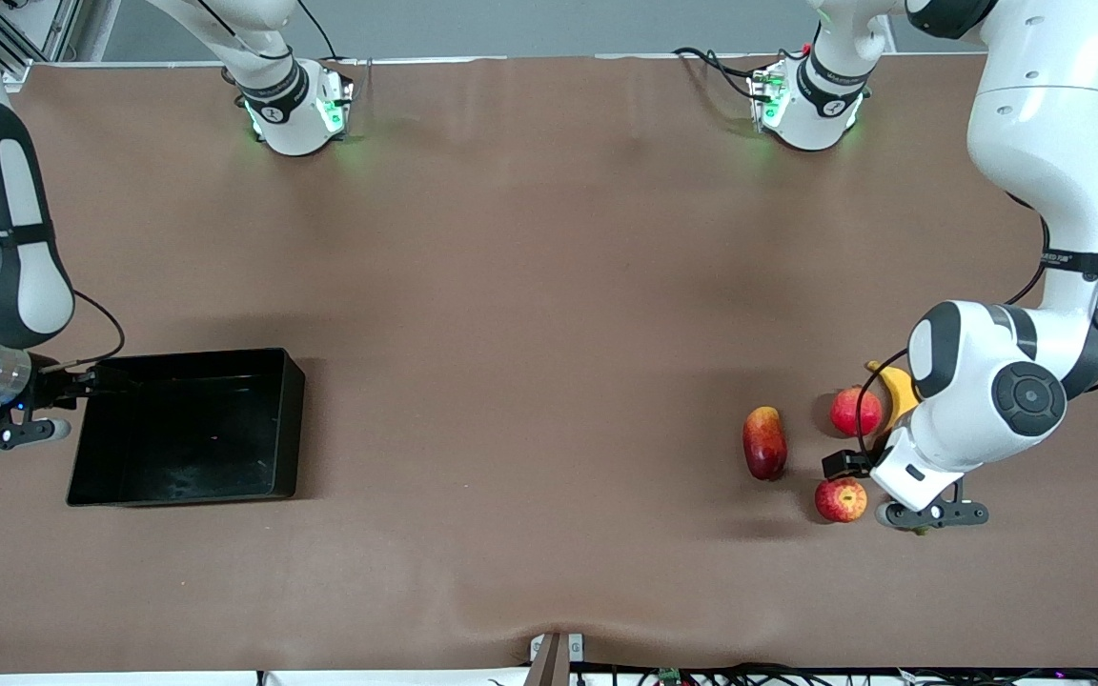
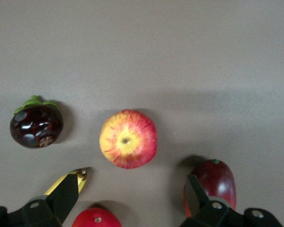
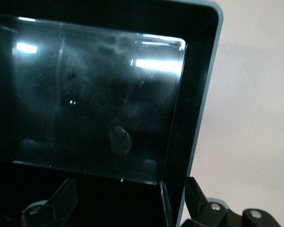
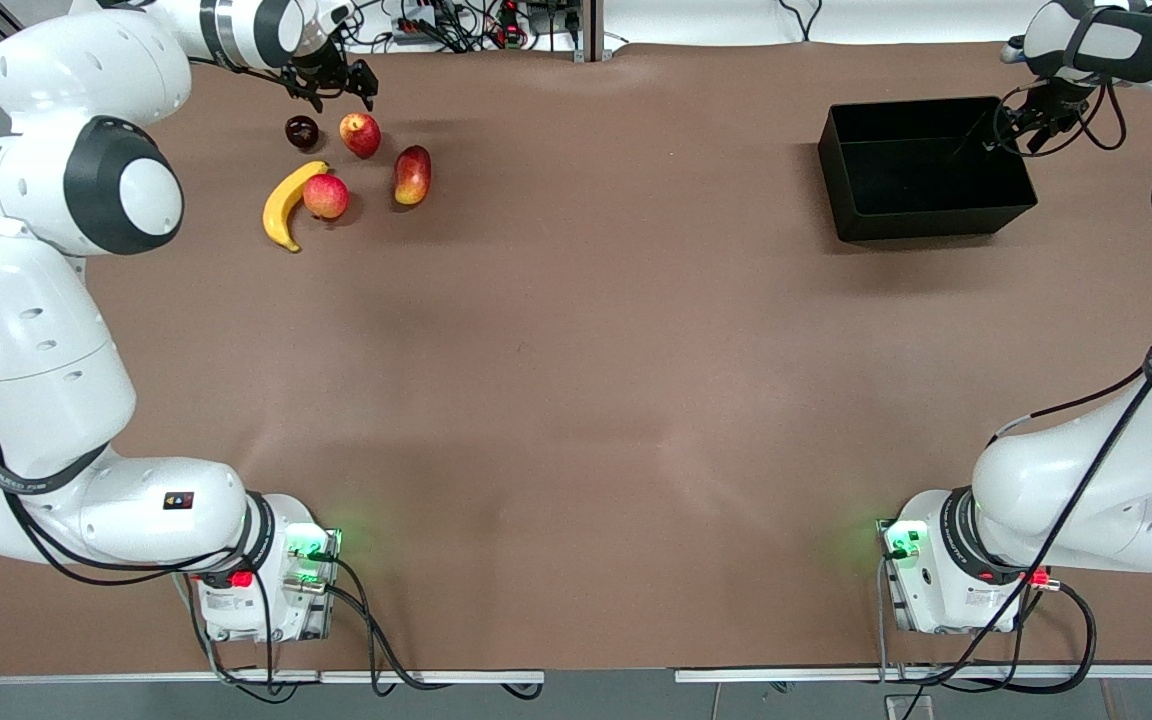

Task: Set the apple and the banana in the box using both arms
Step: 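Grasp the red-yellow apple with the left gripper while the right gripper grips the box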

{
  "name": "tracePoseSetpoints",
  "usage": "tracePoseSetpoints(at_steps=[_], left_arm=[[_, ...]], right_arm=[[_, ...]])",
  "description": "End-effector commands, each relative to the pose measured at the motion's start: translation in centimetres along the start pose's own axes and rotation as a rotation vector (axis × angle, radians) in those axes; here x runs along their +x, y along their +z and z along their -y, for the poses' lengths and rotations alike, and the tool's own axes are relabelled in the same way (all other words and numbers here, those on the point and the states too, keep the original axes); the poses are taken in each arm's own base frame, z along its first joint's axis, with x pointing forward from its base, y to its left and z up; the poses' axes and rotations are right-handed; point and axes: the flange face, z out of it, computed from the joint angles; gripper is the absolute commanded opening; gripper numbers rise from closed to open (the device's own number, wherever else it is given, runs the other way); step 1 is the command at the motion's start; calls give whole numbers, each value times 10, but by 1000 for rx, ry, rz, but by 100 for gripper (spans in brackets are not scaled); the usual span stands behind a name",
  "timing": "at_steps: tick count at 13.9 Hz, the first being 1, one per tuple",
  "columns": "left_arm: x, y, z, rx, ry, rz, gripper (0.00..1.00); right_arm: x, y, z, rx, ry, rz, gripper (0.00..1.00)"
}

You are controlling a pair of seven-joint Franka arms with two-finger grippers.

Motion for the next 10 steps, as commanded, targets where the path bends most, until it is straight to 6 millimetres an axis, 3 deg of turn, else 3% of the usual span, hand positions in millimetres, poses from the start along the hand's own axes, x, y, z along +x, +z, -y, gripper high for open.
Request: tracePoseSetpoints(at_steps=[1, 5, 10], left_arm=[[7, -4, 1, 18, 8, -20, 100], [10, 22, 0, 9, 14, -53, 100], [10, 46, 2, 98, 107, -75, 100]], right_arm=[[6, 17, -13, -6, -27, -12, 100], [4, 25, -41, -11, -121, -23, 100], [8, 40, -46, -20, -137, -43, 100]])
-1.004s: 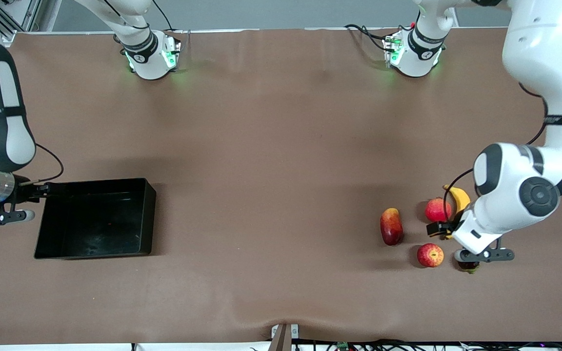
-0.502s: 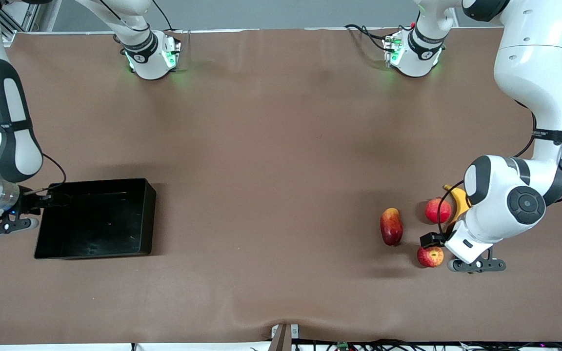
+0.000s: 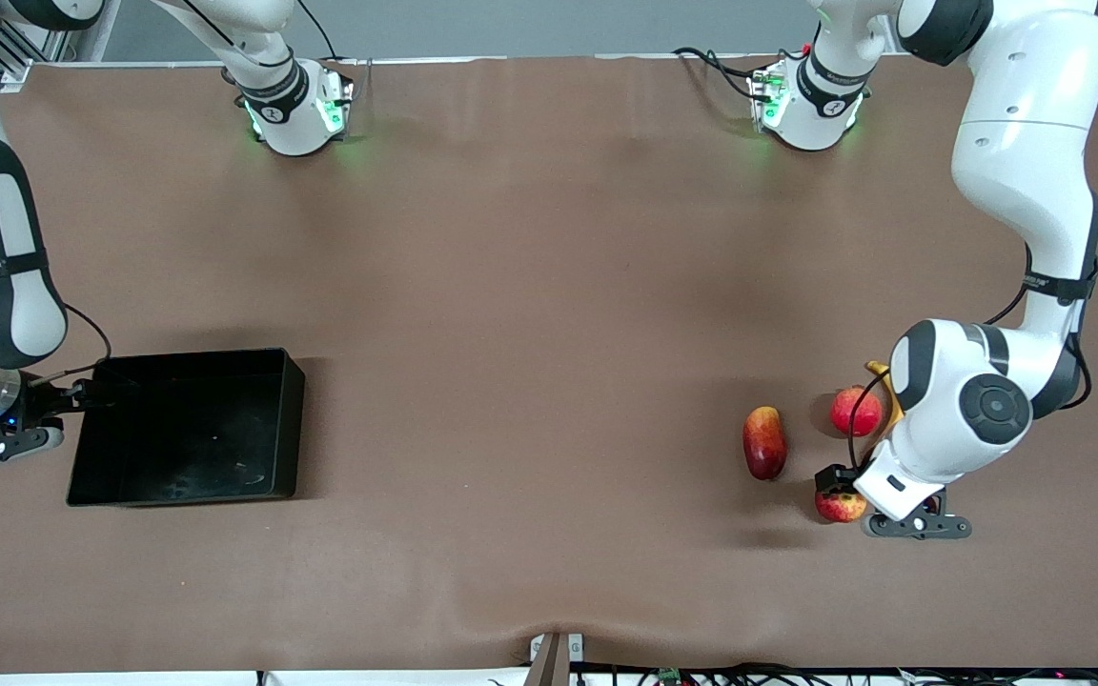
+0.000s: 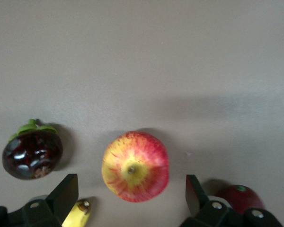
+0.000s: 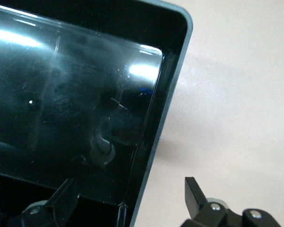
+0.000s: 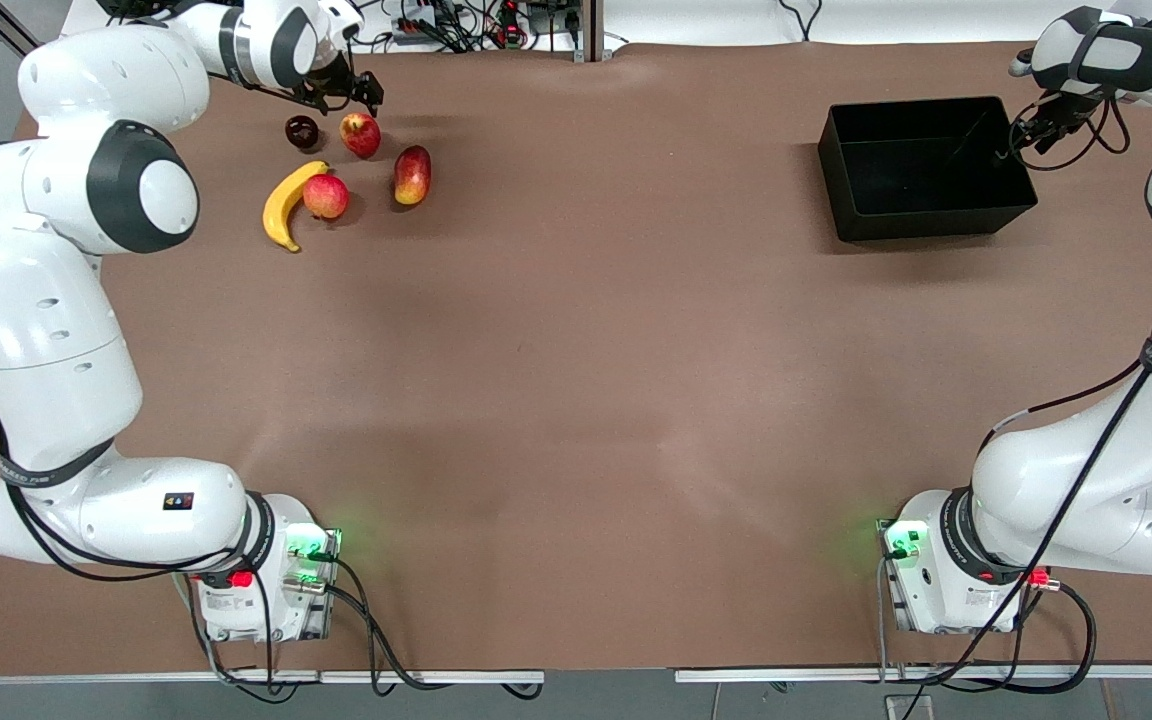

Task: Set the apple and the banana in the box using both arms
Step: 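Grasp the red-yellow apple with the left gripper while the right gripper grips the box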

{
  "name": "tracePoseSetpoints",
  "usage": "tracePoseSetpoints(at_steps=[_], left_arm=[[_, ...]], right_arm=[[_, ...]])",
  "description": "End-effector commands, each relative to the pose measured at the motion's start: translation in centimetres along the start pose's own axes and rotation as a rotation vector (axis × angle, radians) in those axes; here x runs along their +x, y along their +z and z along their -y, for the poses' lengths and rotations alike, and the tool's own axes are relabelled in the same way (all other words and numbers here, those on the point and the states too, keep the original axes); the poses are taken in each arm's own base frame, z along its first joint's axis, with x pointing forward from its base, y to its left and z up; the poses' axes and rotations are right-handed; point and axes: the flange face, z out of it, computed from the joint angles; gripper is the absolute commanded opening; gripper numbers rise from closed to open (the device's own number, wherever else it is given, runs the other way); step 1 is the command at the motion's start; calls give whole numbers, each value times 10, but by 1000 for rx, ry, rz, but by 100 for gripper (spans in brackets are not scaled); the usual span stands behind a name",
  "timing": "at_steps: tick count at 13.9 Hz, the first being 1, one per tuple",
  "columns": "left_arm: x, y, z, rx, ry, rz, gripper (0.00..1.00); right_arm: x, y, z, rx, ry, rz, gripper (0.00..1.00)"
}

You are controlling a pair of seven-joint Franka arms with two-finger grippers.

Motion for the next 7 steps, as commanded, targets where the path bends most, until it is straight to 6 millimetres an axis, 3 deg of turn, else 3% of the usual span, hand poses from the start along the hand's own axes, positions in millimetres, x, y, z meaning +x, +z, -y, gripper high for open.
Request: tracePoseSetpoints(at_steps=[1, 3, 4, 7], left_arm=[[6, 4, 2, 29, 29, -27, 100], [5, 9, 1, 26, 28, -27, 100], [5, 11, 1, 25, 30, -33, 100], [5, 15, 3, 20, 24, -38, 100]], right_arm=[[4, 17, -5, 6, -9, -7, 100], [3, 23, -5, 17, 1, -4, 100], [2, 25, -5, 20, 7, -2, 81], [2, 29, -4, 30, 18, -1, 5]])
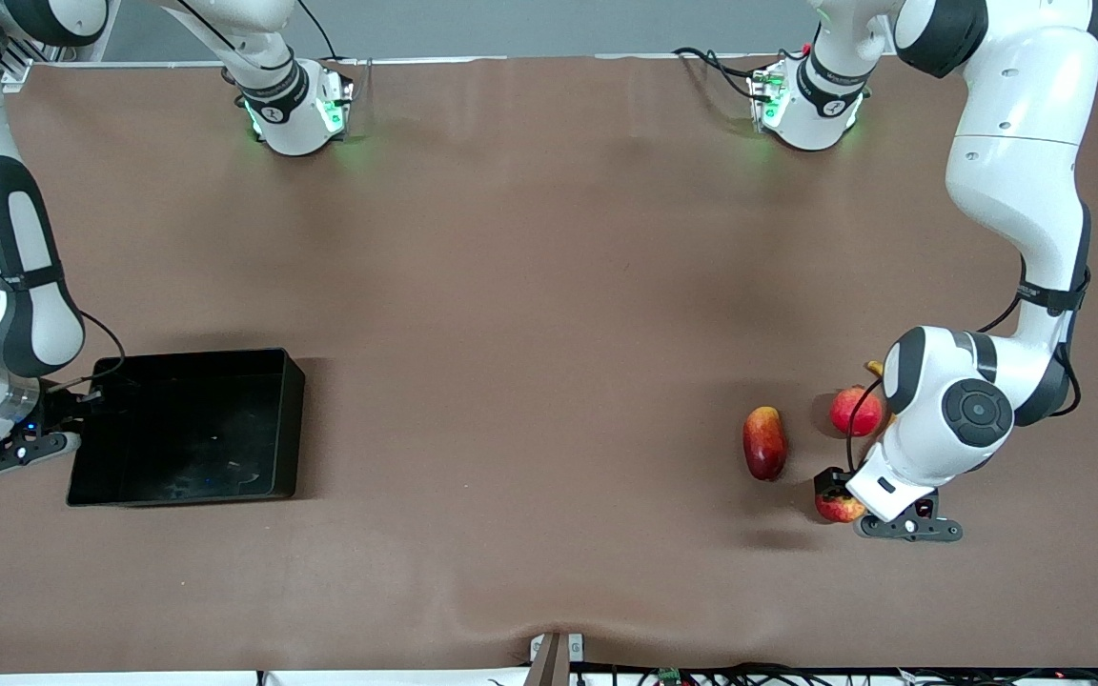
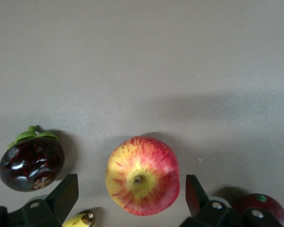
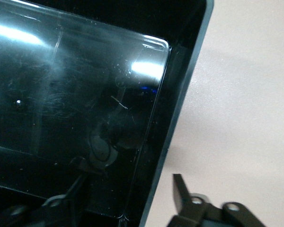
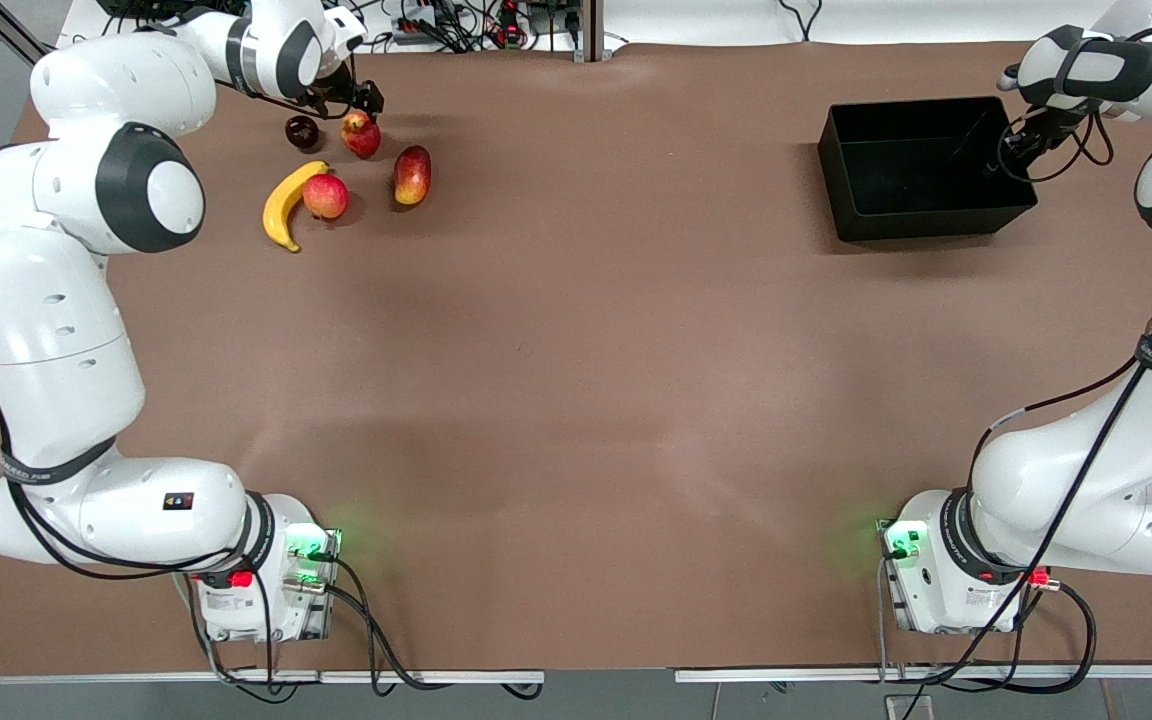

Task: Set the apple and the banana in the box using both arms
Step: 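Grasp the red-yellow apple with the left gripper while the right gripper grips the box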

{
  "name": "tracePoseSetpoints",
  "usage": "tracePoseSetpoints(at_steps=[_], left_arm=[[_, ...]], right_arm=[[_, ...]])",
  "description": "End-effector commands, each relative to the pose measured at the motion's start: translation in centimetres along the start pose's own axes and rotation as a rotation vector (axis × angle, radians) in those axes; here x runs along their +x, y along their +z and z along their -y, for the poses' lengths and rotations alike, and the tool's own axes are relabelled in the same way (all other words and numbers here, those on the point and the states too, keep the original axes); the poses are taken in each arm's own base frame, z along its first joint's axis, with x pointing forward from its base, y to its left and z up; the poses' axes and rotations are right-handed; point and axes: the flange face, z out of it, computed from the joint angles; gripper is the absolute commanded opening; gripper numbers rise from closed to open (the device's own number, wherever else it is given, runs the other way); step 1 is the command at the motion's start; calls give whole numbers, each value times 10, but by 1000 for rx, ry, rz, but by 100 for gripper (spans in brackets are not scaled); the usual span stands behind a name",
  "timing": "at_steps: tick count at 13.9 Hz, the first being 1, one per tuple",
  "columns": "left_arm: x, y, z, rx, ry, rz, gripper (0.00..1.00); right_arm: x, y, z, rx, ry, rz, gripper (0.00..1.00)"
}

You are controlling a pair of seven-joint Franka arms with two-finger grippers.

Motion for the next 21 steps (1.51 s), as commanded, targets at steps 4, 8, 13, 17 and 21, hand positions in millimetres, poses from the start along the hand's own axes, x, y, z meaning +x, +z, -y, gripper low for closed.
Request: tracePoseSetpoints(at_steps=[4, 8, 13, 17, 21], left_arm=[[6, 5, -2, -2, -8, -41, 100], [6, 8, -2, -11, -17, -44, 100], [4, 15, -5, -48, -48, -34, 100], [2, 20, 0, -39, -31, -29, 100], [2, 25, 2, -27, 3, -51, 100]], right_arm=[[0, -3, -5, 33, 27, -20, 0], [-2, -44, 8, 67, 11, 21, 0], [9, -145, 61, 158, -24, 6, 0], [40, -185, 144, 170, 37, 7, 0], [81, -207, 271, 143, 161, 17, 0]])
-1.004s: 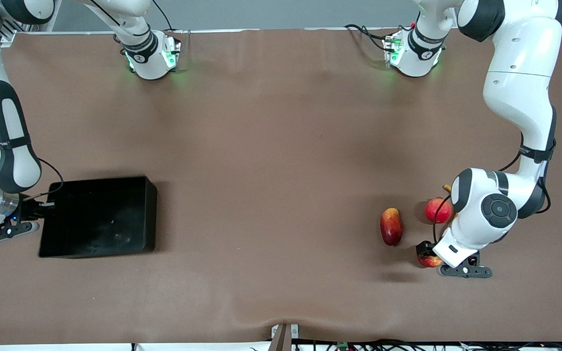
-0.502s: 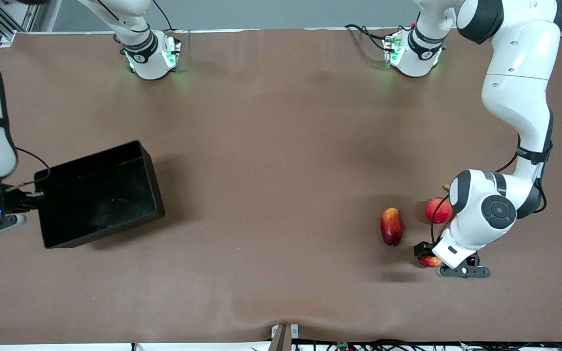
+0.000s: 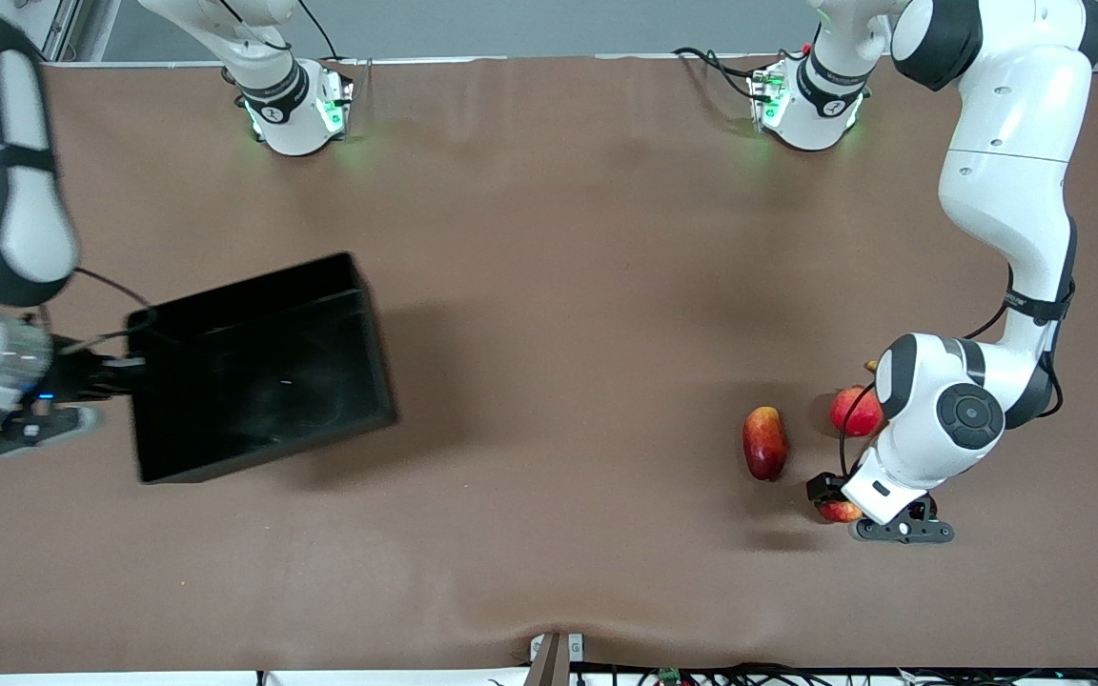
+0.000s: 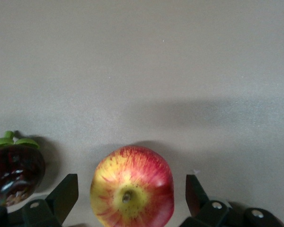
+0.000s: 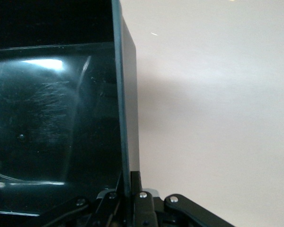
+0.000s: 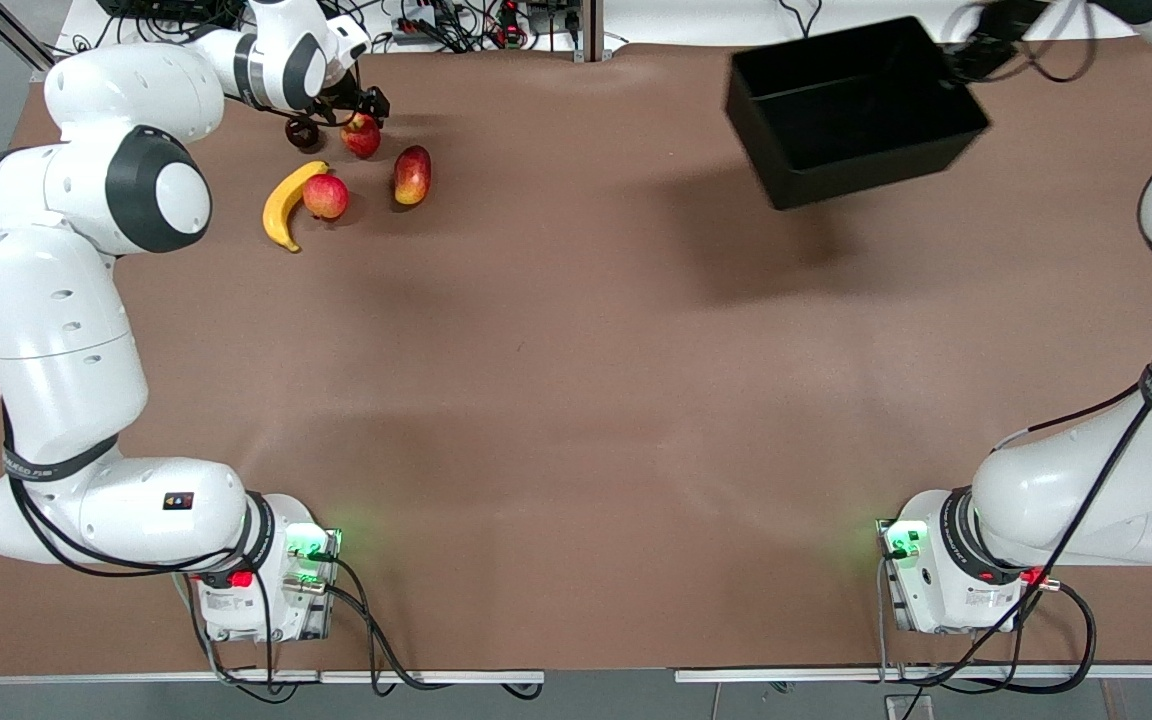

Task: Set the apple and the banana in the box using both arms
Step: 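Slide the black box with the right gripper toward the fruits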

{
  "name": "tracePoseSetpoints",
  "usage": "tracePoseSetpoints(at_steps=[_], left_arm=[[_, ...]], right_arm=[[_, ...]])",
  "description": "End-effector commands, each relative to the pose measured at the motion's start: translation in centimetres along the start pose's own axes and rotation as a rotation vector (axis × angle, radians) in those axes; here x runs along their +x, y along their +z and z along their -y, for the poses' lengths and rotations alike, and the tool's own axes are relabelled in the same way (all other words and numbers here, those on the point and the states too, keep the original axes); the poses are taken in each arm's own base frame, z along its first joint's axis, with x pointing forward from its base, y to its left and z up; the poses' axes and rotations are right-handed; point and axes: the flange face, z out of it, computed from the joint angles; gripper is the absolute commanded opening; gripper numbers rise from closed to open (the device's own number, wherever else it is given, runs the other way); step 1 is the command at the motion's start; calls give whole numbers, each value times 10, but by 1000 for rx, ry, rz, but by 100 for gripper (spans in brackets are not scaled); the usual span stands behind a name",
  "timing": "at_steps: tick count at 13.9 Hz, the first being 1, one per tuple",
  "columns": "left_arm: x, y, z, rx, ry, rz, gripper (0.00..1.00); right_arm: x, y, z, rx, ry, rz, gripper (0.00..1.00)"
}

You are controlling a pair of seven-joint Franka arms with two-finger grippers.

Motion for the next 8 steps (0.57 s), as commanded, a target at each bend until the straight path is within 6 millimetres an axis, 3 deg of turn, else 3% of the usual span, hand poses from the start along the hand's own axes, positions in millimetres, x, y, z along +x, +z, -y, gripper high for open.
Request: tracePoseSetpoints(at_steps=[1, 4, 7, 8], left_arm=[[4, 3, 3, 9, 24, -24, 100], [2, 8, 3, 7, 20, -17, 100], [2, 8, 3, 4, 18, -19, 100], [2, 7, 1, 5, 13, -20, 83]], right_arm=[[7, -5, 82, 1, 93, -5, 0], [15, 5, 146, 7, 155, -17, 0], [22, 30, 229, 43, 164, -49, 0], [24, 45, 254, 42, 206, -53, 0]])
